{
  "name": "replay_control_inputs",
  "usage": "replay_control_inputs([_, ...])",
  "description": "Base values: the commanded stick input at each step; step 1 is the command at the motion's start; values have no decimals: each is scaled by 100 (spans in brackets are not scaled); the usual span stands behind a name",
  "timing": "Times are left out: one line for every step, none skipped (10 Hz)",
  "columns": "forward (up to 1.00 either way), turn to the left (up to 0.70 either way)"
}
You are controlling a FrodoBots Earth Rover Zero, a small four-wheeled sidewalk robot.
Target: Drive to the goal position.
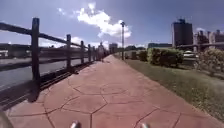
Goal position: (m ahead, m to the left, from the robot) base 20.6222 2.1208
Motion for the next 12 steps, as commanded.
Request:
replay_control_inputs([85, 0])
replay_control_inputs([85, 0])
replay_control_inputs([85, 0])
replay_control_inputs([85, 0])
replay_control_inputs([85, 0])
replay_control_inputs([85, 0])
replay_control_inputs([85, 0])
replay_control_inputs([85, 0])
replay_control_inputs([85, 0])
replay_control_inputs([85, 0])
replay_control_inputs([85, 0])
replay_control_inputs([85, 0])
